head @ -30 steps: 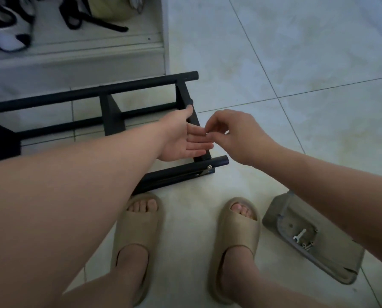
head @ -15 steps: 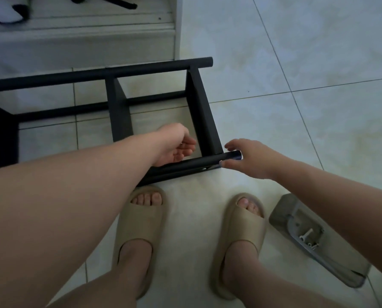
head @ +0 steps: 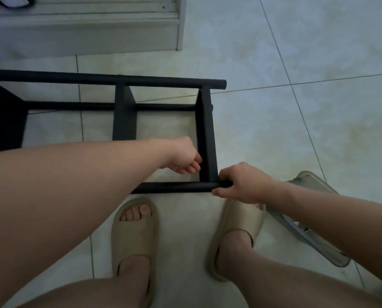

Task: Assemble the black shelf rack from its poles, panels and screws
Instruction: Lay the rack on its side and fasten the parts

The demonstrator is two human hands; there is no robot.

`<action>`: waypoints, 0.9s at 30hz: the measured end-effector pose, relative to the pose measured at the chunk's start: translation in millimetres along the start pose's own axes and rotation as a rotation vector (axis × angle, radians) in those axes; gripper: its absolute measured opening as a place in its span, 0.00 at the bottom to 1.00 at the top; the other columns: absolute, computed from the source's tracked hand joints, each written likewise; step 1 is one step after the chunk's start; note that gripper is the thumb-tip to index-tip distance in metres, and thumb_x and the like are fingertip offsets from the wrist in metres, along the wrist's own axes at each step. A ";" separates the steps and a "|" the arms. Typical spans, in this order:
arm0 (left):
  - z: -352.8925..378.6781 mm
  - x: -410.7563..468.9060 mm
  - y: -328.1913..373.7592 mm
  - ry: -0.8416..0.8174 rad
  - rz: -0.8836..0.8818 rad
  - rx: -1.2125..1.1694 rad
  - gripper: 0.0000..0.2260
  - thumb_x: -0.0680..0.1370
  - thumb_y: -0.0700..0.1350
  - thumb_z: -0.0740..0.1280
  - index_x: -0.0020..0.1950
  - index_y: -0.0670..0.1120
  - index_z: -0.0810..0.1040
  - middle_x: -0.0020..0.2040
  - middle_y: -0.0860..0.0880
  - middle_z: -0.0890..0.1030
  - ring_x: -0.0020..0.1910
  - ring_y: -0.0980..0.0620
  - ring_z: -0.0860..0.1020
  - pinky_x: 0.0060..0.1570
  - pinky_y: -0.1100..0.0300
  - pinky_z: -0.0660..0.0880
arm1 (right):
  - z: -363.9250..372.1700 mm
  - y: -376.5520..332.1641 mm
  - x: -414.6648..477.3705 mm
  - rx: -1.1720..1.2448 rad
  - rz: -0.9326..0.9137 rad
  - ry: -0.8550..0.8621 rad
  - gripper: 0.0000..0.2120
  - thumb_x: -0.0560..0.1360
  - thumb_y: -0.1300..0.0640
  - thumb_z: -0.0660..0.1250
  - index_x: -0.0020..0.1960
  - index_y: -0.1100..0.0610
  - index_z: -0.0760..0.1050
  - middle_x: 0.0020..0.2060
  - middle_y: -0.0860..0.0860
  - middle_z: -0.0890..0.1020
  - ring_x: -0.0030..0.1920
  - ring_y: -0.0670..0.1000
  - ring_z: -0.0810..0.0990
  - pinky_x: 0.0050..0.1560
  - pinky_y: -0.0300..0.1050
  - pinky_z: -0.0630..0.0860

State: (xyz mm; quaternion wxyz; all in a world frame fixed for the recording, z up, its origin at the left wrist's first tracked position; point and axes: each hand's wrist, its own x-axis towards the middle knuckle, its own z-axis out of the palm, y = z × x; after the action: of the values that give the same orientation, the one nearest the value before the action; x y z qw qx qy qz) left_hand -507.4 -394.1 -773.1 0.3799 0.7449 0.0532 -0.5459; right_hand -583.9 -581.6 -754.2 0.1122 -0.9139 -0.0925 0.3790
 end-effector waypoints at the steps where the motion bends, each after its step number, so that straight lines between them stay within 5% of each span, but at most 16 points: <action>1: 2.3 0.2 -2.1 -0.026 -0.012 0.022 0.13 0.84 0.36 0.55 0.64 0.42 0.75 0.56 0.44 0.85 0.46 0.52 0.83 0.39 0.63 0.76 | 5.3 -2.3 -3.1 -0.032 0.001 -0.021 0.18 0.74 0.38 0.70 0.35 0.47 0.69 0.30 0.47 0.74 0.35 0.50 0.75 0.36 0.46 0.70; 3: 5.5 4.0 -8.4 -0.029 -0.022 0.070 0.13 0.84 0.36 0.58 0.66 0.38 0.75 0.60 0.42 0.83 0.57 0.47 0.83 0.47 0.58 0.79 | 11.5 -3.4 -4.5 -0.089 0.005 -0.044 0.17 0.73 0.36 0.69 0.38 0.47 0.69 0.33 0.46 0.76 0.38 0.51 0.76 0.36 0.45 0.70; 5: 7.3 8.7 -14.7 0.012 -0.015 0.067 0.11 0.83 0.38 0.62 0.62 0.38 0.79 0.58 0.42 0.84 0.58 0.45 0.83 0.56 0.51 0.79 | 14.4 0.3 -3.2 -0.079 -0.011 0.003 0.19 0.71 0.34 0.69 0.50 0.47 0.70 0.47 0.46 0.78 0.49 0.52 0.78 0.43 0.47 0.74; 8: 8.8 17.7 -19.6 0.011 -0.013 0.079 0.10 0.82 0.39 0.63 0.60 0.40 0.80 0.55 0.45 0.85 0.54 0.47 0.84 0.57 0.51 0.80 | 20.1 10.5 -2.8 -0.047 -0.086 0.164 0.47 0.66 0.30 0.69 0.76 0.52 0.58 0.72 0.51 0.66 0.68 0.56 0.70 0.64 0.53 0.73; 10: 10.6 21.6 -19.5 -0.028 -0.013 0.099 0.12 0.83 0.39 0.61 0.65 0.44 0.77 0.51 0.51 0.86 0.46 0.55 0.84 0.47 0.58 0.79 | 21.4 16.1 -2.2 -0.105 -0.154 0.247 0.57 0.64 0.26 0.64 0.82 0.50 0.42 0.81 0.51 0.50 0.79 0.59 0.55 0.75 0.57 0.63; 14: 16.9 26.0 -19.9 -0.060 0.003 0.056 0.14 0.84 0.39 0.58 0.67 0.48 0.75 0.47 0.54 0.85 0.37 0.63 0.81 0.36 0.63 0.74 | 10.4 21.6 13.9 -0.360 -0.327 0.282 0.60 0.66 0.23 0.58 0.83 0.56 0.38 0.82 0.54 0.38 0.82 0.58 0.36 0.80 0.63 0.46; 20: 16.5 36.7 -31.2 -0.091 0.056 -0.108 0.05 0.84 0.43 0.59 0.52 0.50 0.73 0.40 0.57 0.86 0.45 0.56 0.83 0.44 0.58 0.74 | 9.8 25.0 36.1 -0.465 -0.460 0.291 0.61 0.68 0.22 0.57 0.82 0.64 0.45 0.82 0.60 0.43 0.82 0.58 0.39 0.81 0.62 0.45; 27: 6.9 50.4 -48.1 -0.039 0.185 -0.142 0.04 0.78 0.43 0.71 0.48 0.53 0.82 0.44 0.54 0.85 0.44 0.56 0.81 0.50 0.59 0.76 | 20.9 31.4 43.4 -0.430 -0.523 0.380 0.59 0.69 0.24 0.59 0.81 0.67 0.48 0.82 0.63 0.47 0.82 0.62 0.44 0.80 0.64 0.52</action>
State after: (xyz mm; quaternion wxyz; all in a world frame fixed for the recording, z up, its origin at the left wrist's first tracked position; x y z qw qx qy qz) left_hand -516.4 -381.4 -841.3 0.4814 0.7070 0.0151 -0.5178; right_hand -566.0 -597.8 -806.3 0.0258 -0.9160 -0.3773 0.1335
